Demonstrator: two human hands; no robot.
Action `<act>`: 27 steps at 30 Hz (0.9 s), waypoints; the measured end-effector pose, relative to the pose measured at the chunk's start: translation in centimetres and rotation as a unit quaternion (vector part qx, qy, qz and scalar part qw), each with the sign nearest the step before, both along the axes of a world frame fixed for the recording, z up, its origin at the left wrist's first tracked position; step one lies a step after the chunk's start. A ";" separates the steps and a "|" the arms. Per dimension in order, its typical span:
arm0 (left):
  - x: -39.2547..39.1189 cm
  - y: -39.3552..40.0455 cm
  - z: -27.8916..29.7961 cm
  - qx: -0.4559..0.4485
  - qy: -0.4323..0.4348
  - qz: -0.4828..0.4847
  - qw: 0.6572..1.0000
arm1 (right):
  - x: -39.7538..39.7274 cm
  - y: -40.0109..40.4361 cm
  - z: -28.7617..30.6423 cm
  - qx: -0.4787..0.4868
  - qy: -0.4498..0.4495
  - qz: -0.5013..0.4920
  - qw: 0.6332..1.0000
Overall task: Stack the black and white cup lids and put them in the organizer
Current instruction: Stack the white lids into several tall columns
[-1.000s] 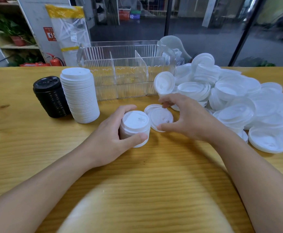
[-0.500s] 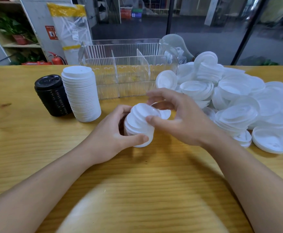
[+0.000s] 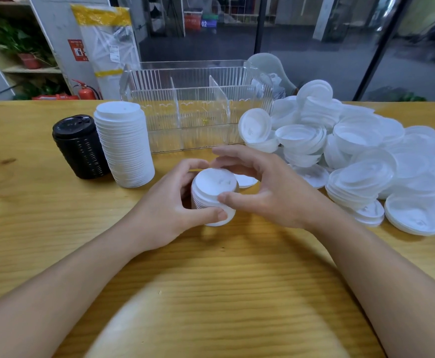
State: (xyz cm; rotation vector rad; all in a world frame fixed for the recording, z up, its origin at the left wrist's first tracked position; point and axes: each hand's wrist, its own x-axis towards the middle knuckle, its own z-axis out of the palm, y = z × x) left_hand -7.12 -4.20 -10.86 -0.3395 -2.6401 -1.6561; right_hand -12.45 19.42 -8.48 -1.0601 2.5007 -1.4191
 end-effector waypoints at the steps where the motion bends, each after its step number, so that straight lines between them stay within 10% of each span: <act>1: 0.0 0.0 0.0 -0.002 0.003 -0.002 1.000 | -0.2 0.3 0.2 -0.005 -0.008 0.008 1.000; 18: -0.2 -0.4 -0.3 -0.016 0.033 -0.010 0.999 | -4.3 2.8 -1.9 0.216 0.156 -0.145 0.953; 27: -0.2 -0.4 -0.4 -0.015 0.036 -0.014 0.999 | -3.3 2.5 -0.4 -0.084 -0.020 -0.122 0.989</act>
